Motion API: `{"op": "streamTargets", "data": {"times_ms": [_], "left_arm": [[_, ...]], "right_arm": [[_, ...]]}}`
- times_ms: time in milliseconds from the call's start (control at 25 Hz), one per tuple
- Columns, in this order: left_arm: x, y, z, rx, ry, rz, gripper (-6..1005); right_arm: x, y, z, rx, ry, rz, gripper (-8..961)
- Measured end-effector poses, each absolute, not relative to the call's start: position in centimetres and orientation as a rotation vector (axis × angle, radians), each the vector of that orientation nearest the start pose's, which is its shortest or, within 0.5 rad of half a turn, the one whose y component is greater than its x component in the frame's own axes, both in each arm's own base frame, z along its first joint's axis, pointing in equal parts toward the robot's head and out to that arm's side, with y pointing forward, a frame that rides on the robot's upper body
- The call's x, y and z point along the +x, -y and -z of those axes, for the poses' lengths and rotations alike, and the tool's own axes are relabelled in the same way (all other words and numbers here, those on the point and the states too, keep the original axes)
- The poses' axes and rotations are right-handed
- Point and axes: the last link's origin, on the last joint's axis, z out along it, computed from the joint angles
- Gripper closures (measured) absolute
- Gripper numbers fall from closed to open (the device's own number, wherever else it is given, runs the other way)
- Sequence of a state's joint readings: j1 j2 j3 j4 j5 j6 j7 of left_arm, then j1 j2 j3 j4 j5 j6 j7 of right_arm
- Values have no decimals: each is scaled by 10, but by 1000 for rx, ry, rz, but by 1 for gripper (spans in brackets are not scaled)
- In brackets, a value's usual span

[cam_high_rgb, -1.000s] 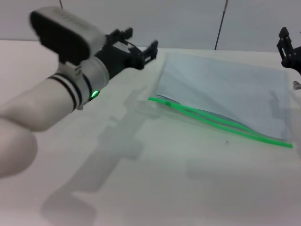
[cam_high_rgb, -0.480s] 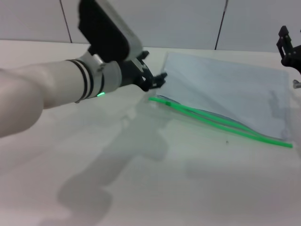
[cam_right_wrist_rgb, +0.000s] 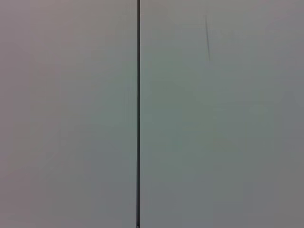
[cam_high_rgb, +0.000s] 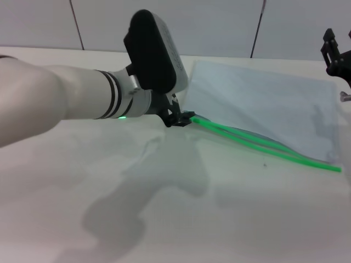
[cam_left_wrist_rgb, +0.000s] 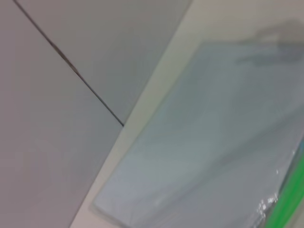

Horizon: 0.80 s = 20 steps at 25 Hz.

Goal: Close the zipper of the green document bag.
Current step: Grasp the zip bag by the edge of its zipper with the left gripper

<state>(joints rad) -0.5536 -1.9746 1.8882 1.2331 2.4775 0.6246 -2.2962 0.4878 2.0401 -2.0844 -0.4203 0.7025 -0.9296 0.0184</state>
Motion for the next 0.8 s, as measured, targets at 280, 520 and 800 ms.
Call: {"op": "streamTargets", "data": {"times_ms": [280,520,800], "left_arm": [[-151,-395,61,-2432,-124,-300,260],[-153,-395,65,-2431,-175,-341,260],[-161,-399,70,-2414,-226,-364,260]], "right_arm": [[274,-385,11,-1636,-481,-722,425],[273,-386,12,-1638,-480,-723,425],[270,-389,14,-1652,-486,-714,425]]}}
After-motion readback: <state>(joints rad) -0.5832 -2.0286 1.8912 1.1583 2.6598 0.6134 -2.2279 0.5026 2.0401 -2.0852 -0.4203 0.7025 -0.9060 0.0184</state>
